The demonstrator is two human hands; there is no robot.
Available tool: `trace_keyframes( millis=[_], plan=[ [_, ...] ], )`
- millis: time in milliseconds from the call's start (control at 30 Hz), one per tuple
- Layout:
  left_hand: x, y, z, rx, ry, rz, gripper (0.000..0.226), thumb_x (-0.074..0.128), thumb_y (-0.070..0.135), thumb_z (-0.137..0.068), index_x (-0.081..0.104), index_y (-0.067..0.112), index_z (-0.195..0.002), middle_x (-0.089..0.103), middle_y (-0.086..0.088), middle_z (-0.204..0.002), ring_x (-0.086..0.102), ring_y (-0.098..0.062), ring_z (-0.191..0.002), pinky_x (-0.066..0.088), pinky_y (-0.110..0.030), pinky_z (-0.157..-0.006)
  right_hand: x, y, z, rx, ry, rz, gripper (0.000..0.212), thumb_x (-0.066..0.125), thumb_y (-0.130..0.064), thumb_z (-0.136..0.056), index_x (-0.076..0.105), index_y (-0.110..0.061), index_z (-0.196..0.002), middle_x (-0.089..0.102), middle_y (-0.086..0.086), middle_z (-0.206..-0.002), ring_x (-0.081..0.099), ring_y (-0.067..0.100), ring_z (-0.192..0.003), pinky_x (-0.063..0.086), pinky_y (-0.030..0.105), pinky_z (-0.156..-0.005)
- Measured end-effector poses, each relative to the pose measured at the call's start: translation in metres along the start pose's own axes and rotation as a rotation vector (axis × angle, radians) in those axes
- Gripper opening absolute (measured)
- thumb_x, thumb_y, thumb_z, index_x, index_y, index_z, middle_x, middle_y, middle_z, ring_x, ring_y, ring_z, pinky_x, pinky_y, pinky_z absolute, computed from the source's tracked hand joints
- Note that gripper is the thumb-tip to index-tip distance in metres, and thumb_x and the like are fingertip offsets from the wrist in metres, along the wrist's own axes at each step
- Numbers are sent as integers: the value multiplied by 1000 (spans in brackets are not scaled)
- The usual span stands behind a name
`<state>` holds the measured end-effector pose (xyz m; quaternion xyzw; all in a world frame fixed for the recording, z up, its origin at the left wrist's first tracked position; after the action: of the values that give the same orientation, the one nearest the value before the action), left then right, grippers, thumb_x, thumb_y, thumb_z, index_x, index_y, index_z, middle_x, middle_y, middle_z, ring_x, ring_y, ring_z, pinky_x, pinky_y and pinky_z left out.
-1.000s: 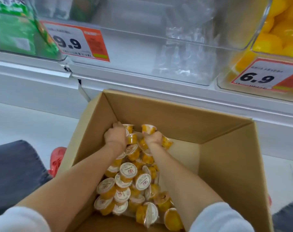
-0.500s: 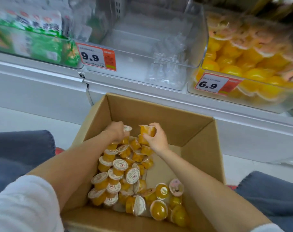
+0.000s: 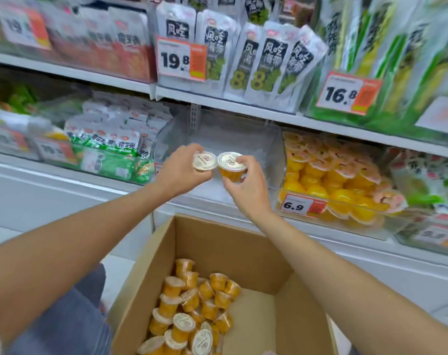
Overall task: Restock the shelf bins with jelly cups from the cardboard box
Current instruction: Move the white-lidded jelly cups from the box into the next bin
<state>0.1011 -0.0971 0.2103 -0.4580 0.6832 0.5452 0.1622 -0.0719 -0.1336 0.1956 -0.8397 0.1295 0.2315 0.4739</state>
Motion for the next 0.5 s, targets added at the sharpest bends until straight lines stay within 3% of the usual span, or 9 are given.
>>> trace_keyframes(
  millis=[133, 233, 367, 400, 500],
  plan=[
    [1, -20, -63, -100, -9, -78, 60, 63, 54, -63, 54, 27, -116, 65, -3, -104, 63, -24, -94, 52, -34, -76, 31, 5, -70, 43, 6, 30, 38, 72, -27, -76, 53, -19, -108, 61, 6, -110, 57, 25, -102, 48, 42, -86],
    [23, -46, -111, -160, -82, -203, 64, 64, 53, -74, 52, 19, -127, 64, -9, -113, 63, -31, -99, 51, -34, -77, 70, 36, -124, 130, -38, 94, 37, 71, -32, -76, 59, -15, -107, 65, 11, -106, 62, 28, -98, 51, 36, -86],
    [57, -79, -168, -237, -196, -174, 74, 71, 48, -71, 47, 18, -135, 60, -8, -126, 59, -31, -112, 50, -34, -88, 121, 82, -184, 258, -41, 121, 32, 63, -23, -86, 58, -2, -110, 62, 15, -95, 62, 29, -78, 50, 30, -62],
    [63, -86, -178, -227, -188, -214, 71, 69, 48, -72, 49, 18, -133, 61, -9, -126, 59, -31, -112, 50, -33, -88, 131, 93, -194, 264, -63, 117, 34, 64, -18, -85, 58, -1, -113, 62, 16, -97, 63, 29, -80, 53, 31, -63],
    [82, -108, -194, -166, -230, -369, 44, 57, 41, -83, 59, 18, -120, 65, -7, -121, 62, -28, -108, 51, -33, -87, 156, 114, -201, 232, -243, 153, 36, 68, -20, -80, 65, -13, -115, 64, 11, -112, 62, 32, -105, 52, 38, -87]
  ],
)
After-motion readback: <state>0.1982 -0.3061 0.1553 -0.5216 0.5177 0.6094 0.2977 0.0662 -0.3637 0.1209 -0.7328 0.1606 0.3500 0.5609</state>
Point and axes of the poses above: each hand's wrist, its own z-axis away from the middle knuckle, its own x-axis out of the palm, y = z × x, the point moved 3 cm from there along -z, towards the middle knuckle
